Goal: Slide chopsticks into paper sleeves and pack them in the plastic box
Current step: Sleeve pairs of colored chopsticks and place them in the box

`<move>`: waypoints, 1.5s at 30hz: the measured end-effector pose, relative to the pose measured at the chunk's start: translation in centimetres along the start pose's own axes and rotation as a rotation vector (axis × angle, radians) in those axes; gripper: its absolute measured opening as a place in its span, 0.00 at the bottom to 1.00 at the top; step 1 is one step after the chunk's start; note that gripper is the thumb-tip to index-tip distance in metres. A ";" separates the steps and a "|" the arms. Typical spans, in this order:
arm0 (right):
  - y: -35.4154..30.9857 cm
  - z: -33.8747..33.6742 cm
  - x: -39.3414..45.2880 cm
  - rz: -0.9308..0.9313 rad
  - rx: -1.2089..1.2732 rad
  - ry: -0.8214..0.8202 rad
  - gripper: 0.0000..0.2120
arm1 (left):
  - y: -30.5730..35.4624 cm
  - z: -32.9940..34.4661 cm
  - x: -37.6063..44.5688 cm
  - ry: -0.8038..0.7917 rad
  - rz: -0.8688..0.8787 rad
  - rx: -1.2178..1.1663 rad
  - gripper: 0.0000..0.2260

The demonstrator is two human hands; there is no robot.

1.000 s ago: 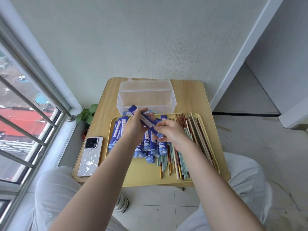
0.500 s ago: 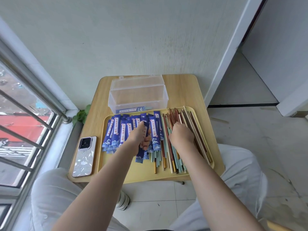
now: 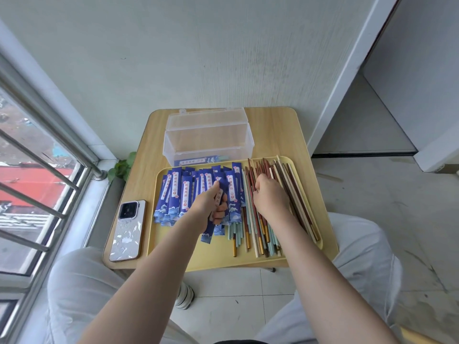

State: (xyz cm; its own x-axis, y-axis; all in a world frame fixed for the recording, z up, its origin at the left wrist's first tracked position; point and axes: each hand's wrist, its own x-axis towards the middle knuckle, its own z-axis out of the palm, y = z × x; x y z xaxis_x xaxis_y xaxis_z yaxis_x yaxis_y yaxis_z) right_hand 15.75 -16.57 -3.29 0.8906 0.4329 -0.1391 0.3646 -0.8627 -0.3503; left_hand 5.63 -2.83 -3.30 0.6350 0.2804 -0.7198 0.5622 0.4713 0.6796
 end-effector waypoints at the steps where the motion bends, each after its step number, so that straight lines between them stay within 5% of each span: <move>1: 0.0 0.0 0.0 -0.017 -0.019 -0.037 0.08 | 0.0 0.1 0.0 -0.006 -0.003 -0.004 0.23; 8: -0.7 0.5 -0.2 0.002 -0.126 -0.117 0.07 | 0.3 0.7 -0.1 0.061 -0.022 -0.054 0.25; 17: -0.9 0.5 0.1 0.022 -0.102 -0.095 0.08 | 1.6 0.8 0.3 0.279 0.185 -0.073 0.16; 19: -0.8 0.0 -0.1 -0.009 0.099 -0.065 0.14 | 1.7 0.4 0.3 0.316 0.224 -0.125 0.12; 21: -1.3 -1.1 -0.5 -0.010 0.508 -0.204 0.21 | 2.0 0.1 0.1 0.321 0.255 -0.239 0.07; 23: -2.0 -2.3 -0.8 0.047 0.891 -0.402 0.18 | 2.1 -0.3 -0.1 0.322 0.282 -0.324 0.06; 25: -2.1 -2.6 -0.7 0.065 1.031 -0.431 0.11 | 2.0 -0.6 -0.5 0.263 0.291 -0.372 0.11; 28: -1.4 -2.5 -0.3 0.077 0.972 -0.277 0.05 | 2.1 -1.4 -1.5 0.190 0.286 -0.163 0.14; 31: -1.0 -2.8 0.0 0.060 0.889 -0.232 0.01 | 2.6 -2.0 -1.6 0.259 0.435 0.514 0.09; 35: -2.1 -2.6 -0.1 -0.039 0.715 -0.316 0.03 | 3.0 0.3 -2.1 0.013 0.581 1.070 0.19; 40: -0.8 -3.1 0.0 0.077 0.776 -0.213 0.10 | 2.0 2.1 -1.4 0.118 0.644 1.028 0.16; 43: 1.7 -3.1 0.5 0.113 0.329 -0.029 0.13 | 1.0 2.4 -0.9 0.132 0.534 0.957 0.17; 45: 2.4 -2.9 0.4 0.147 -0.001 -0.069 0.09 | 0.2 3.0 -0.4 0.145 0.488 0.935 0.16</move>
State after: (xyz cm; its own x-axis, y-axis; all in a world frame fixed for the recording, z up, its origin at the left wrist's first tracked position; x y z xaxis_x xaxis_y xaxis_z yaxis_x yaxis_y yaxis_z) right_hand 17.77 -19.25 -1.50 0.9136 0.3190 -0.2520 0.2321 -0.9183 -0.3208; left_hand 7.12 -5.33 -2.44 0.8670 0.3916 -0.3082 0.4865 -0.5312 0.6936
